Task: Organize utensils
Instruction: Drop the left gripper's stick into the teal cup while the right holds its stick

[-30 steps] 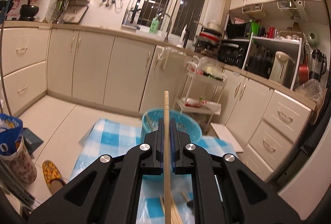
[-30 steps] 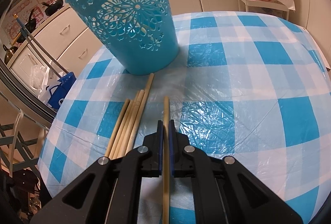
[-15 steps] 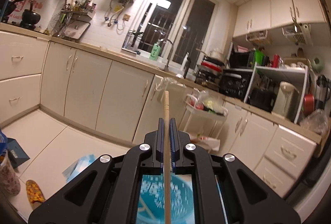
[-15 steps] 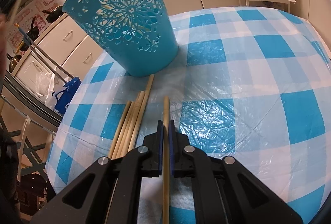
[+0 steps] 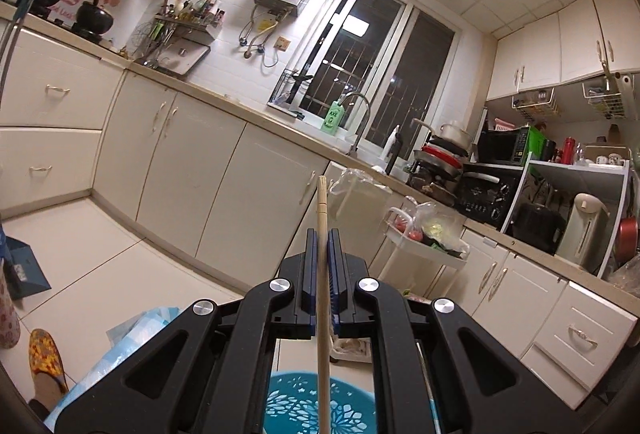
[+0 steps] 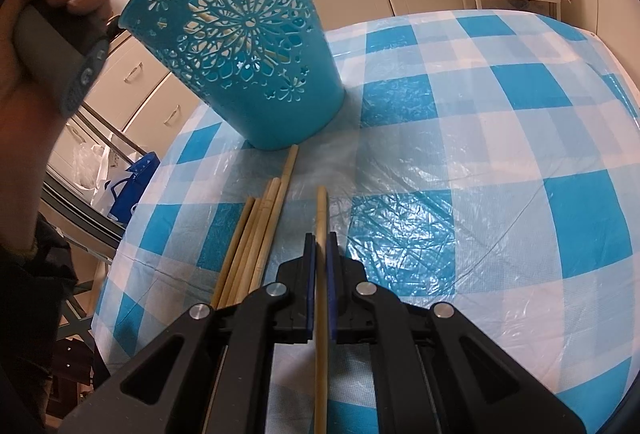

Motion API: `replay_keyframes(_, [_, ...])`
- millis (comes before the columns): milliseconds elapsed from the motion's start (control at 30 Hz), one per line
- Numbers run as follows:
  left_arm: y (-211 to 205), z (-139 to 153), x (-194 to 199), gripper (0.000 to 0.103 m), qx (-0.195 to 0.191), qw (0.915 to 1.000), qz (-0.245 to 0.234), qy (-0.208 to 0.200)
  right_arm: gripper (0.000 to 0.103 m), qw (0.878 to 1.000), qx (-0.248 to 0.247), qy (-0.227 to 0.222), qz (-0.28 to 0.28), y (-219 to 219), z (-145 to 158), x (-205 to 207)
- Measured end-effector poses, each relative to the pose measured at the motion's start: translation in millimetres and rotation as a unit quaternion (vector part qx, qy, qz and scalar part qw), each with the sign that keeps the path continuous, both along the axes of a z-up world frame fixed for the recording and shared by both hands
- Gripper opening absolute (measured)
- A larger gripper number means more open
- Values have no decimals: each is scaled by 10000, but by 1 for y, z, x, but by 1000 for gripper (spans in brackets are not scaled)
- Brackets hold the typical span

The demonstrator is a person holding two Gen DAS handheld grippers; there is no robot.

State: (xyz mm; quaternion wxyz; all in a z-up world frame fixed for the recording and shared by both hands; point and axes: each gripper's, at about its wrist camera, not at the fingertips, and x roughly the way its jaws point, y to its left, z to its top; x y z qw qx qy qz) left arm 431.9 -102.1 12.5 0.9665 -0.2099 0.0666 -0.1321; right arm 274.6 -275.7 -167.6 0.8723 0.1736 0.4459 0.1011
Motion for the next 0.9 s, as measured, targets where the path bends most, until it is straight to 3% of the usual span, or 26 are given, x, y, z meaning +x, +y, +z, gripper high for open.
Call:
replay_keyframes(367, [-10, -27, -14, 5, 218, 9992, 315, 90, 6, 10000, -2, -3, -1, 0, 0, 0])
replay_keyframes(667, [-14, -47, -21, 6, 736, 9962, 194, 423, 6, 10000, 10, -2, -1, 0, 0, 0])
replay_keyframes(733, [-8, -47, -23, 10, 736, 9957, 219, 516, 6, 10000, 17, -3, -2, 0, 0, 0])
replay_keyframes(900, [15, -41, -36, 42, 706, 9949, 454, 566, 6, 10000, 12, -4, -2, 0, 0, 0])
